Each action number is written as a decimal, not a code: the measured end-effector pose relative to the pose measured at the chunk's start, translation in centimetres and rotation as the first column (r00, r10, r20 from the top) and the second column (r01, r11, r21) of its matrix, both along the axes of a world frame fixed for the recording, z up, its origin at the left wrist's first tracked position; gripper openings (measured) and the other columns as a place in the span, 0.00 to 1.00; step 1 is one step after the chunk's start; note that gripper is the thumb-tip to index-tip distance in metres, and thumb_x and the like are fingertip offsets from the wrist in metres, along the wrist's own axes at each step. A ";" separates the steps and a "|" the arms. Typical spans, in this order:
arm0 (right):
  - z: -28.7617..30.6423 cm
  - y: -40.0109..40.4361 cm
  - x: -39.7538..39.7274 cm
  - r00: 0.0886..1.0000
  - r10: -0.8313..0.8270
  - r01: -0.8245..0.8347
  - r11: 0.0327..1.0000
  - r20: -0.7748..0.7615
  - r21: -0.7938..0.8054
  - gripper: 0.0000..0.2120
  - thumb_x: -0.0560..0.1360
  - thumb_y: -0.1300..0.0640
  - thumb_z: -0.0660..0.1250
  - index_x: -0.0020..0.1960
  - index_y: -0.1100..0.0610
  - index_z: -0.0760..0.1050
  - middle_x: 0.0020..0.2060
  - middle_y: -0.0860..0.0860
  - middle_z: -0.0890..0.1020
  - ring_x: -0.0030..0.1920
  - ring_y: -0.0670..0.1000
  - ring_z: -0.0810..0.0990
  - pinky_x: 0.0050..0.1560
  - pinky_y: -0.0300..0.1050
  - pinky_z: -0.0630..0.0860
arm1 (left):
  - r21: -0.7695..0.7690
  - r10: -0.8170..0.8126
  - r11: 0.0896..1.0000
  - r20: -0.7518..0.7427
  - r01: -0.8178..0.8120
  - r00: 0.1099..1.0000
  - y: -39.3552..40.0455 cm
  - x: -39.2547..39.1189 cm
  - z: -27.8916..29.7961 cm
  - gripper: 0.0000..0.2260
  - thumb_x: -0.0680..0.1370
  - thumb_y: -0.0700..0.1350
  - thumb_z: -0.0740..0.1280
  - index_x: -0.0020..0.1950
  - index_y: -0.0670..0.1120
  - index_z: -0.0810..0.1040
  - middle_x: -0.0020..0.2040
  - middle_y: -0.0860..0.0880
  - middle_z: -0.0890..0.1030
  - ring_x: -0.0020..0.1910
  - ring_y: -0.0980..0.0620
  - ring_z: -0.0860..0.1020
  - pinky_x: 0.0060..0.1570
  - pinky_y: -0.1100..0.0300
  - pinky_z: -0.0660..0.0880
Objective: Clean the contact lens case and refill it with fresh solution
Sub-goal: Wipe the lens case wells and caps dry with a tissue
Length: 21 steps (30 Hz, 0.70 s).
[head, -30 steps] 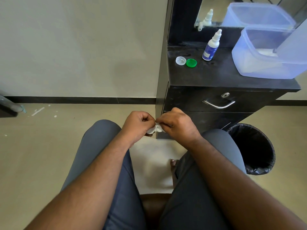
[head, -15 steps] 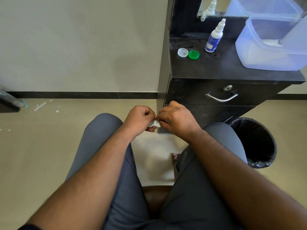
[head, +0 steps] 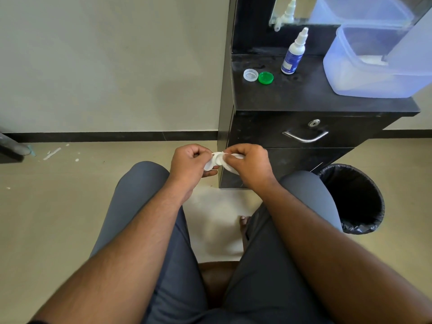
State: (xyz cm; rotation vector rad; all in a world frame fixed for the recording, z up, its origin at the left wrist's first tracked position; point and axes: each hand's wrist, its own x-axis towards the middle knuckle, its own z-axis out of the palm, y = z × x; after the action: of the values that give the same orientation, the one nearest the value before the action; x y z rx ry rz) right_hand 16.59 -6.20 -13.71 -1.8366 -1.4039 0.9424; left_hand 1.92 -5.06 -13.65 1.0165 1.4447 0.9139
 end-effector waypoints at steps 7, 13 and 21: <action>-0.1 -0.1 0.2 0.877 -0.245 0.216 0.969 -0.414 -0.117 0.05 0.73 0.59 0.72 0.47 0.57 0.83 0.43 0.52 0.83 0.45 0.52 0.81 0.35 0.43 0.78 | -0.042 0.123 0.992 0.228 -0.116 0.966 -0.7 1.1 0.1 0.03 0.76 0.33 0.67 0.46 0.35 0.80 0.44 0.42 0.82 0.44 0.46 0.82 0.47 0.49 0.82; -0.7 0.0 0.5 0.899 -0.223 0.189 0.974 -0.377 -0.126 0.04 0.72 0.59 0.72 0.47 0.58 0.83 0.45 0.53 0.84 0.48 0.54 0.81 0.43 0.46 0.81 | 0.011 -0.018 1.000 -0.017 0.019 1.000 -0.4 0.5 0.0 0.02 0.72 0.34 0.71 0.42 0.38 0.83 0.38 0.43 0.83 0.34 0.52 0.81 0.36 0.60 0.81; -0.6 0.1 0.3 0.958 -0.127 0.109 0.990 -0.255 -0.085 0.03 0.72 0.57 0.72 0.46 0.55 0.83 0.44 0.49 0.83 0.47 0.49 0.80 0.46 0.45 0.80 | -0.115 -0.114 0.988 -0.058 0.107 0.992 0.0 -0.2 0.0 0.03 0.70 0.32 0.73 0.42 0.35 0.82 0.40 0.40 0.83 0.36 0.46 0.84 0.40 0.52 0.83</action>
State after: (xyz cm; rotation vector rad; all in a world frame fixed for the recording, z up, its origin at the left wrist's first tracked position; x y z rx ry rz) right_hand 16.84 -6.06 -14.36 -1.7516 -1.1021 1.1376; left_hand 1.75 -5.08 -13.64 1.0393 1.4616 0.7180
